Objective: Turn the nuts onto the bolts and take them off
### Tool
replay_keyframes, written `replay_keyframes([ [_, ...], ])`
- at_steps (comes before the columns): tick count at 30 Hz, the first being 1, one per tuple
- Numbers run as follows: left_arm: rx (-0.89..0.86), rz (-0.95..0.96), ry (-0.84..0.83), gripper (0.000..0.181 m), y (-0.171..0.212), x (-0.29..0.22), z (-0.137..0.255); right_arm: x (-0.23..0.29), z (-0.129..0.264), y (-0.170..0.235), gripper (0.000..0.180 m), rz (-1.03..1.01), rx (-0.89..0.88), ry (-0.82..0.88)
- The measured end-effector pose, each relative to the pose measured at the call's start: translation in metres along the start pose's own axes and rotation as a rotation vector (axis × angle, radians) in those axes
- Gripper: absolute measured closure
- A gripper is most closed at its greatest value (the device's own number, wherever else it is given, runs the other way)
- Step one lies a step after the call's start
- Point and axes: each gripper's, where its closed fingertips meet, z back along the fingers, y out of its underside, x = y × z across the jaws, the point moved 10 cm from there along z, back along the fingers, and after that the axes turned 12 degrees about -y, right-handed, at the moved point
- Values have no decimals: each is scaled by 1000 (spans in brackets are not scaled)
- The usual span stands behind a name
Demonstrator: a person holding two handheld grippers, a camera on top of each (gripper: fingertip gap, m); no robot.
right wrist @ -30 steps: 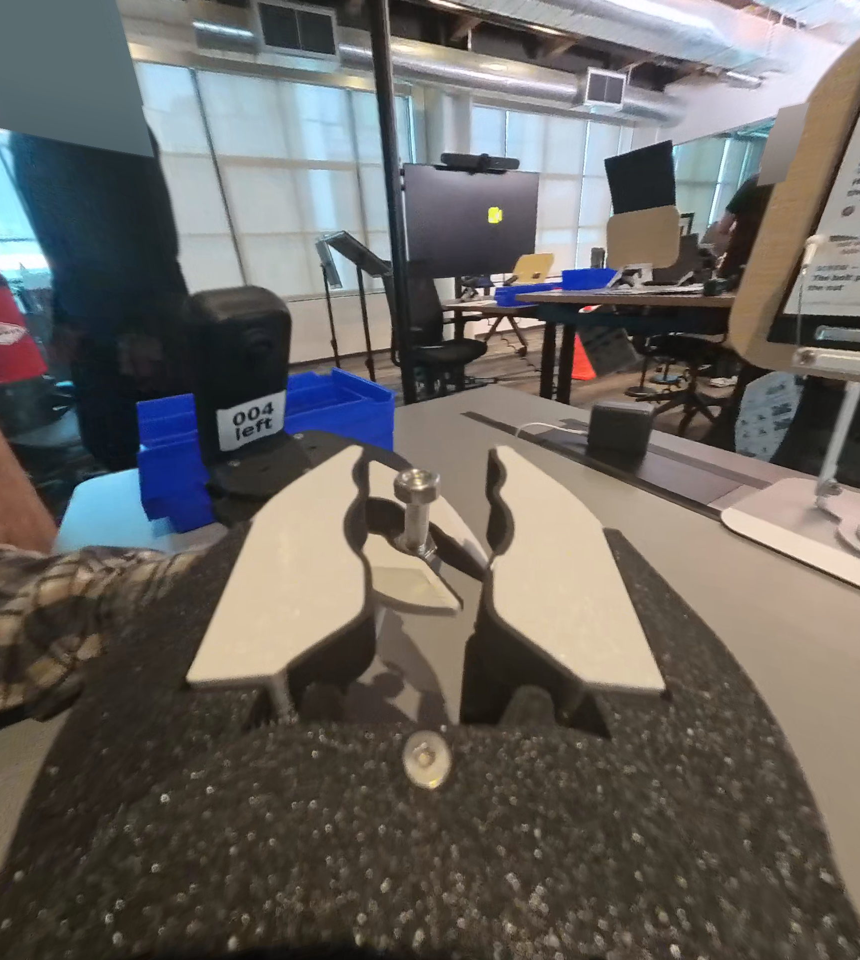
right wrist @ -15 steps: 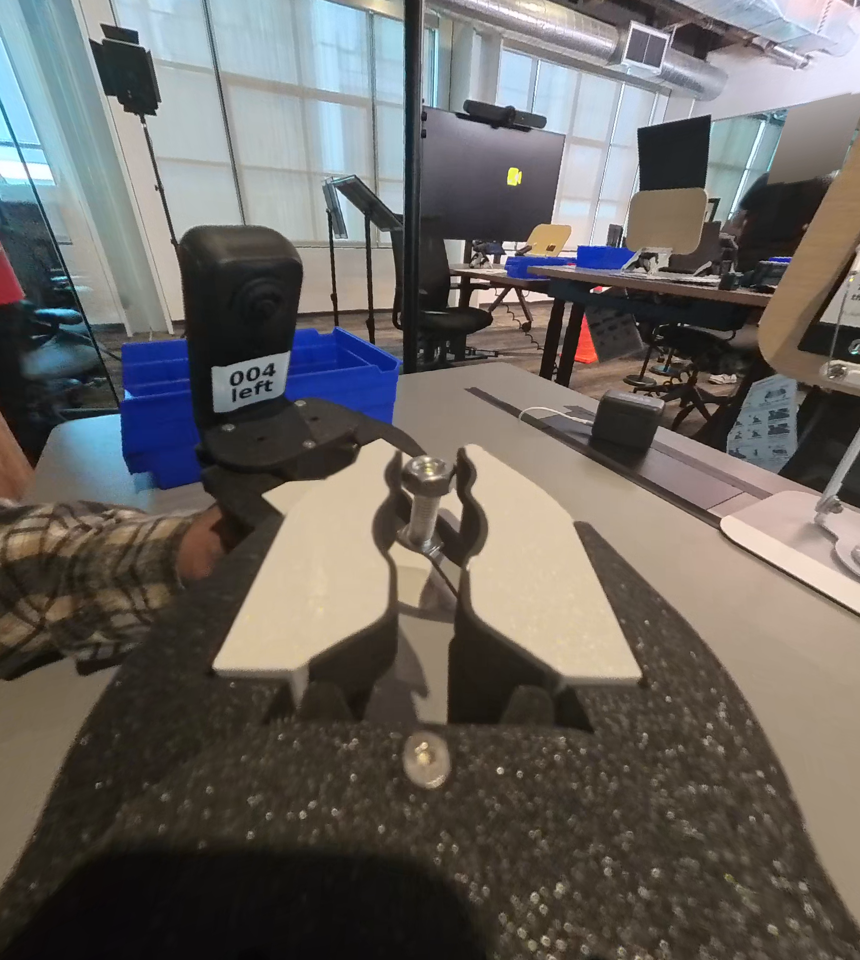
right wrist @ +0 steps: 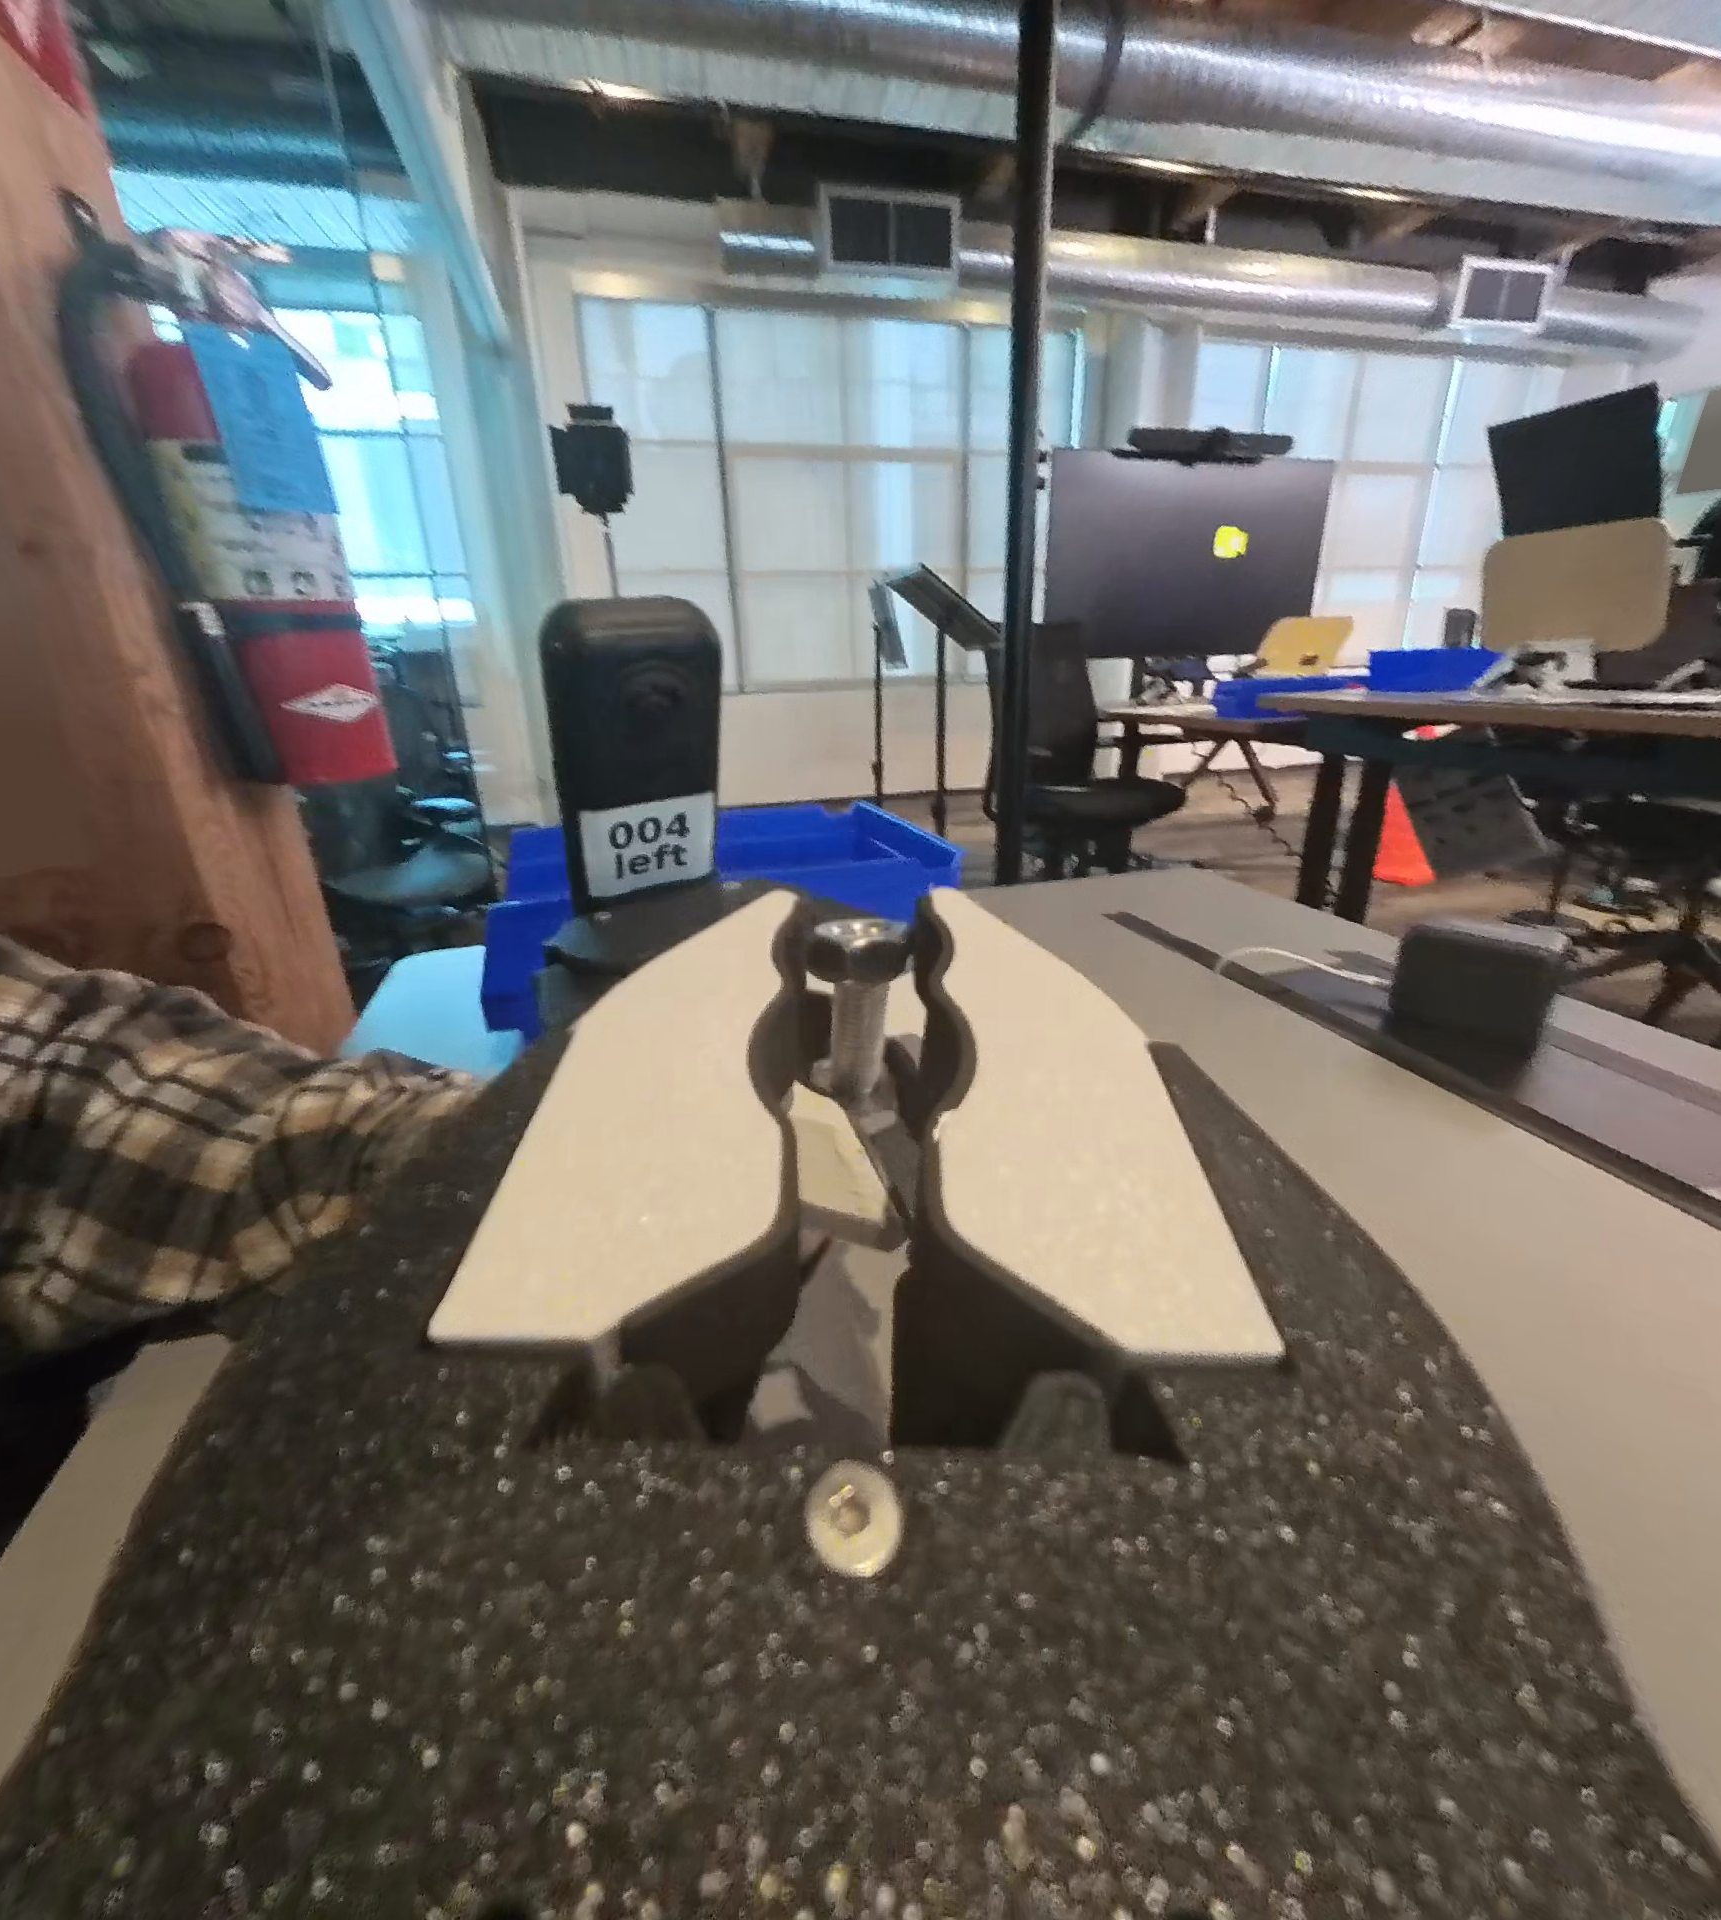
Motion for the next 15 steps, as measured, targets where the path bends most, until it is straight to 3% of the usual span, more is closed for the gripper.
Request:
replay_keyframes([
  [12,-42,-18,-3,166,-4,-2,3,-7,6,4,162,-43,-222,-142],
  [15,-28,-12,-22,166,-3,1,3,-9,15,-12,161,3,-141,-138],
])
